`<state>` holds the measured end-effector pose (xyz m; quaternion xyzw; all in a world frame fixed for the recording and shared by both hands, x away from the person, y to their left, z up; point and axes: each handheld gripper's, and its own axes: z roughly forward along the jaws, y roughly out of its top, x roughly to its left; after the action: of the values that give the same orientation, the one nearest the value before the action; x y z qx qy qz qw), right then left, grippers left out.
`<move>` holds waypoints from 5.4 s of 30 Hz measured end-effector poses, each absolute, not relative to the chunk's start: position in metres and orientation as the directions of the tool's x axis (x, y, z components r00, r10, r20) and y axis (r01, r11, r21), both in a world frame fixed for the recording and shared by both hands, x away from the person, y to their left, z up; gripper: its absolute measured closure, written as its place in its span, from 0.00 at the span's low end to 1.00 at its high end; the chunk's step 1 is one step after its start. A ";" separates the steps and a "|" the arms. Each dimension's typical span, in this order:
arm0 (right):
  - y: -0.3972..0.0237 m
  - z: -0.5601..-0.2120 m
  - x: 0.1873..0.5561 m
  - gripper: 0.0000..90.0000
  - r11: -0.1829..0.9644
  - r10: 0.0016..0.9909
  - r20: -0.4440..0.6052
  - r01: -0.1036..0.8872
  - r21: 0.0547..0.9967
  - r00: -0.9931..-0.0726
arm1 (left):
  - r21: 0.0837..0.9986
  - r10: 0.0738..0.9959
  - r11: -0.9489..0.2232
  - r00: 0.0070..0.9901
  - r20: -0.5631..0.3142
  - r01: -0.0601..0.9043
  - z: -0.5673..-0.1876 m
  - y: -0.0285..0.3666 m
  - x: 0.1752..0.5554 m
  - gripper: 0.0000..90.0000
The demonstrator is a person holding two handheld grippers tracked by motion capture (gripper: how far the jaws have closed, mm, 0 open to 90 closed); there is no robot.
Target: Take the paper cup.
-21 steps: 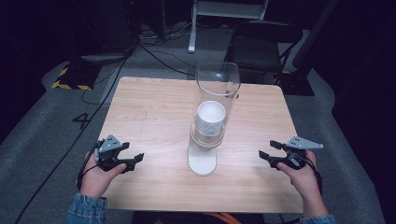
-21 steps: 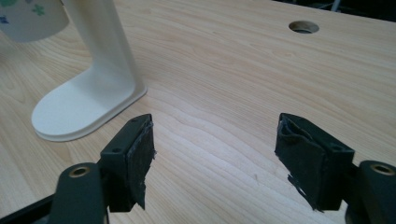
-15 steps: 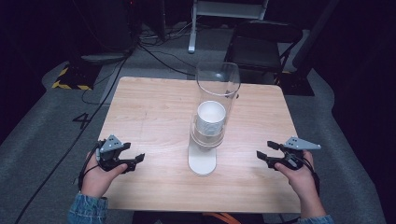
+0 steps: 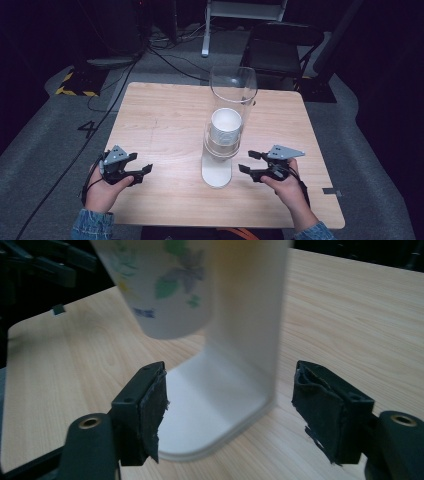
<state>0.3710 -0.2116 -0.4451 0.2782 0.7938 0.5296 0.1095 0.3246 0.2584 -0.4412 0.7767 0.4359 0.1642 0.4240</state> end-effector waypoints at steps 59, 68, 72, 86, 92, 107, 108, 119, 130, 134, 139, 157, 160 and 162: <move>-0.139 -0.447 0.390 0.34 0.142 0.498 0.078 0.170 0.975 -0.863 | 0.786 0.809 -0.257 0.569 -0.143 0.563 -0.452 0.263 0.326 0.31; -0.139 -0.450 0.393 0.34 0.150 0.493 0.055 0.147 0.978 -0.868 | 0.791 0.808 -0.247 0.569 -0.150 0.560 -0.451 0.263 0.326 0.31; -0.139 -0.451 0.394 0.34 0.144 0.492 0.061 0.150 0.978 -0.868 | 0.791 0.807 -0.245 0.570 -0.154 0.561 -0.451 0.263 0.326 0.31; -0.139 -0.453 0.392 0.33 0.146 0.512 0.061 0.157 0.977 -0.857 | 0.790 0.804 -0.249 0.574 -0.153 0.560 -0.452 0.264 0.326 0.31; -0.139 -0.454 0.391 0.33 0.133 0.519 0.082 0.175 0.976 -0.851 | 0.790 0.804 -0.250 0.574 -0.152 0.559 -0.452 0.264 0.326 0.31; -0.139 -0.470 0.389 0.35 0.219 0.523 0.088 0.234 0.947 -0.848 | 0.792 0.809 -0.245 0.568 -0.151 0.560 -0.453 0.265 0.327 0.31; -0.139 -0.470 0.389 0.35 0.219 0.523 0.088 0.234 0.947 -0.848 | 0.792 0.809 -0.245 0.568 -0.151 0.560 -0.453 0.265 0.327 0.31; -0.144 -0.477 0.388 0.34 0.255 0.519 0.068 0.231 0.939 -0.852 | 0.788 0.809 -0.243 0.566 -0.157 0.565 -0.453 0.266 0.326 0.31; -0.147 -0.489 0.388 0.34 0.365 0.516 0.076 0.299 0.882 -0.853 | 0.786 0.808 -0.244 0.567 -0.159 0.568 -0.455 0.265 0.327 0.31; -0.153 -0.492 0.387 0.34 0.375 0.517 0.081 0.310 0.874 -0.852 | 0.786 0.807 -0.243 0.568 -0.160 0.568 -0.455 0.265 0.327 0.31; -0.161 -0.496 0.386 0.34 0.388 0.517 0.081 0.317 0.865 -0.852 | 0.785 0.806 -0.244 0.570 -0.162 0.569 -0.455 0.264 0.327 0.31; -0.206 -0.492 0.376 0.34 0.387 0.549 0.073 0.331 0.861 -0.833 | 0.767 0.803 -0.263 0.574 -0.163 0.585 -0.460 0.259 0.331 0.31; -0.213 -0.486 0.374 0.34 0.372 0.557 0.068 0.322 0.870 -0.828 | 0.768 0.804 -0.263 0.572 -0.160 0.584 -0.462 0.258 0.332 0.31; -0.221 -0.478 0.376 0.34 0.349 0.574 0.071 0.322 0.880 -0.816 | 0.764 0.801 -0.270 0.577 -0.160 0.586 -0.464 0.258 0.333 0.31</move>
<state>0.3756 -0.2206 -0.4783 0.2760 0.8117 0.4991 0.1262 0.3327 0.2581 -0.4635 0.7861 0.4413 0.1301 0.4128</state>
